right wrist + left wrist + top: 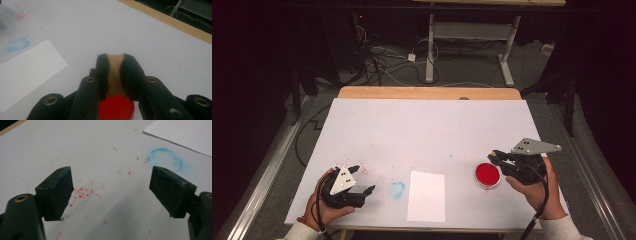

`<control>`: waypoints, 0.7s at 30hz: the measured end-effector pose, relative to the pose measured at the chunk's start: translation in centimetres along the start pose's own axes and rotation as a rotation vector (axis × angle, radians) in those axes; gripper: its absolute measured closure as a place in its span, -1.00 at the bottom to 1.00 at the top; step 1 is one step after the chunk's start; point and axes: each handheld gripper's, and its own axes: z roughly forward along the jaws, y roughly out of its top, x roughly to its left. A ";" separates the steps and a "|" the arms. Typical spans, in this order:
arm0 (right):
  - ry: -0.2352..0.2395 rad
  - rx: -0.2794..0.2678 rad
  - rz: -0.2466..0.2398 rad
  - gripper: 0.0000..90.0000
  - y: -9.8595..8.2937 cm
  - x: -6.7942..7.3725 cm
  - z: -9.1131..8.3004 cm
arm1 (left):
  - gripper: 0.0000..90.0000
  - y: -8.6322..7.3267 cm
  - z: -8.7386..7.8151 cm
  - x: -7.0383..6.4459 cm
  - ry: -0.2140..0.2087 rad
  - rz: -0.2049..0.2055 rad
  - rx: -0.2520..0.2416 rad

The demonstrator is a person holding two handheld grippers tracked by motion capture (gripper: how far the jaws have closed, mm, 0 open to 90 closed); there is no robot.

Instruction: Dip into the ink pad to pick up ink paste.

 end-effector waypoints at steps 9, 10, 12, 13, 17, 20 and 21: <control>0.021 -0.045 -0.025 0.69 0.8 0.9 -0.2 | -0.59 -0.2 0.0 0.2 -0.008 -0.008 -0.002; 0.026 -0.048 -0.028 0.69 0.9 1.0 -0.2 | -0.59 -0.2 0.1 0.2 -0.009 -0.009 -0.002; 0.035 -0.056 -0.037 0.69 1.1 1.3 -0.1 | -0.59 -0.2 0.1 0.3 -0.011 -0.011 -0.001; 0.038 -0.057 -0.042 0.69 1.1 1.4 0.0 | -0.59 -0.2 0.1 0.3 -0.011 -0.011 -0.001; 0.041 -0.060 -0.048 0.69 1.2 1.6 0.0 | -0.59 -0.3 0.1 0.3 -0.011 -0.008 0.000; 0.046 -0.067 -0.052 0.69 1.4 1.7 0.0 | -0.59 -0.3 0.0 0.2 -0.011 -0.008 0.002; 0.049 -0.068 -0.055 0.69 1.4 1.8 -0.1 | -0.59 -0.3 0.0 0.2 -0.011 -0.008 0.001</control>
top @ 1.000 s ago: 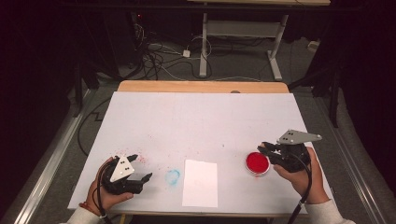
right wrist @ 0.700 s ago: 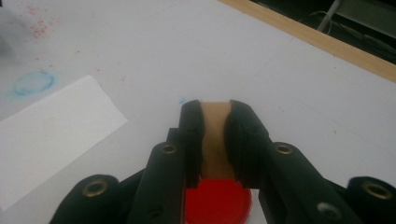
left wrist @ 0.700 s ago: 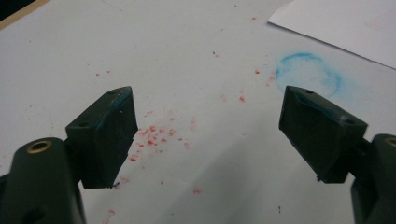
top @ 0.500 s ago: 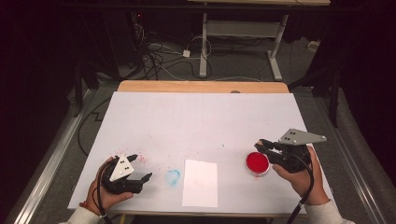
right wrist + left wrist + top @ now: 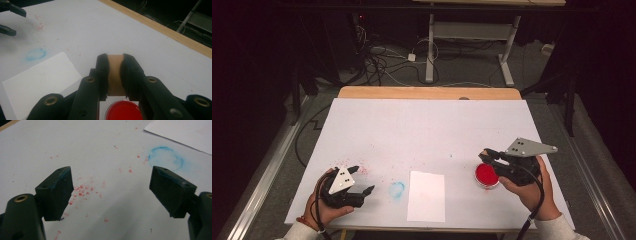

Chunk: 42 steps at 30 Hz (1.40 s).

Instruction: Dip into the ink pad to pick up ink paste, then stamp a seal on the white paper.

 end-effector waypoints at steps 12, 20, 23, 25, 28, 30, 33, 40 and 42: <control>0.043 -0.010 -0.040 0.69 1.2 1.7 0.5 | -0.59 -0.1 -0.1 0.0 -0.001 -0.003 -0.001; 0.098 -0.001 -0.077 0.69 2.0 3.3 2.1 | -0.59 -0.3 -0.3 -0.1 0.007 -0.008 0.001; 0.124 0.008 -0.095 0.69 2.2 4.2 2.9 | -0.59 -0.3 -0.3 -0.1 0.007 -0.006 0.005; 0.129 0.013 -0.103 0.69 2.2 4.5 3.2 | -0.59 -0.1 -0.2 -0.2 0.007 0.001 0.005; 0.150 0.026 -0.122 0.69 2.3 5.4 3.9 | -0.59 -0.1 -0.1 -0.3 0.007 0.006 0.009; 0.171 0.041 -0.138 0.69 2.4 6.2 4.6 | -0.59 -0.3 -0.2 -0.3 0.008 0.006 0.014; 0.189 0.054 -0.156 0.69 2.5 6.9 5.4 | -0.59 -0.3 -0.4 -0.3 0.012 0.002 0.007; 0.220 0.089 -0.187 0.69 2.2 8.6 6.8 | -0.59 -0.2 -0.3 -0.5 0.014 0.011 0.015; 0.228 0.109 -0.200 0.69 2.0 9.1 7.3 | -0.59 -0.2 -0.4 -0.5 0.016 0.008 0.010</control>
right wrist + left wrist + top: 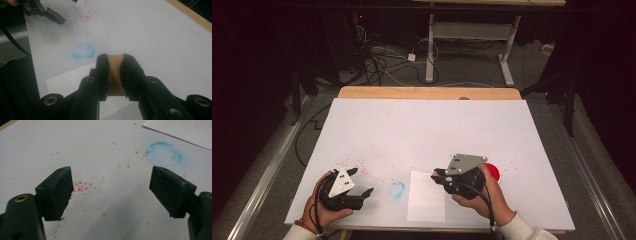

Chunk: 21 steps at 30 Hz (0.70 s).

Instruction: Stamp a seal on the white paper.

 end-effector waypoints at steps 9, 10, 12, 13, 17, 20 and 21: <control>0.013 0.068 -0.019 0.69 -0.6 0.5 2.3 | -0.59 0.0 0.1 0.0 -0.002 0.005 0.005; 0.013 0.076 -0.021 0.69 -0.7 0.4 2.6 | -0.59 0.0 0.1 0.0 -0.002 0.004 0.004; 0.017 0.089 -0.020 0.69 -0.9 0.5 3.1 | -0.59 0.0 0.1 0.0 -0.003 0.003 0.003; 0.018 0.106 -0.026 0.69 -1.0 0.6 3.6 | -0.59 0.0 0.1 0.0 -0.003 0.003 0.004; 0.020 0.126 -0.036 0.69 -1.2 0.7 4.5 | -0.59 0.1 0.1 -0.1 -0.005 0.005 0.005; 0.016 0.154 -0.044 0.69 -1.4 0.8 5.4 | -0.59 0.1 0.1 0.0 -0.005 0.006 0.006; 0.015 0.158 -0.044 0.69 -1.5 0.8 5.7 | -0.59 0.1 0.1 0.0 -0.006 0.006 0.007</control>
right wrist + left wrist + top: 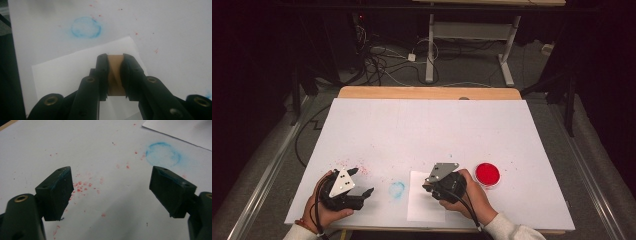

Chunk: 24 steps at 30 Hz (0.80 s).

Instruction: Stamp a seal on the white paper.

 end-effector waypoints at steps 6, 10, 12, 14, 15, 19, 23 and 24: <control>0.001 0.048 -0.001 0.69 -0.4 -0.2 1.7 | -0.59 0.0 0.0 0.0 -0.001 0.000 0.001; 0.007 0.064 -0.005 0.69 -0.7 -0.1 2.4 | -0.59 0.0 0.0 0.0 -0.001 -0.001 0.000; 0.024 0.053 0.015 0.69 -0.9 -0.3 2.4 | -0.59 0.0 0.0 0.0 0.000 0.000 -0.001; 0.026 0.048 0.027 0.69 -1.0 -0.4 2.5 | -0.59 0.0 0.0 -0.1 0.000 0.001 0.001; 0.028 0.045 0.033 0.69 -1.1 -0.4 2.5 | -0.59 0.0 0.0 -0.1 0.000 0.002 0.001; 0.025 0.050 0.034 0.69 -1.1 -0.3 2.5 | -0.59 0.1 0.1 -0.1 0.002 0.006 0.005; 0.035 0.049 0.032 0.69 -1.2 -0.5 2.6 | -0.59 0.0 0.1 -0.1 -0.001 0.006 0.005; 0.040 0.049 0.038 0.69 -1.2 -0.6 2.6 | -0.59 0.0 0.1 0.0 -0.001 0.004 0.006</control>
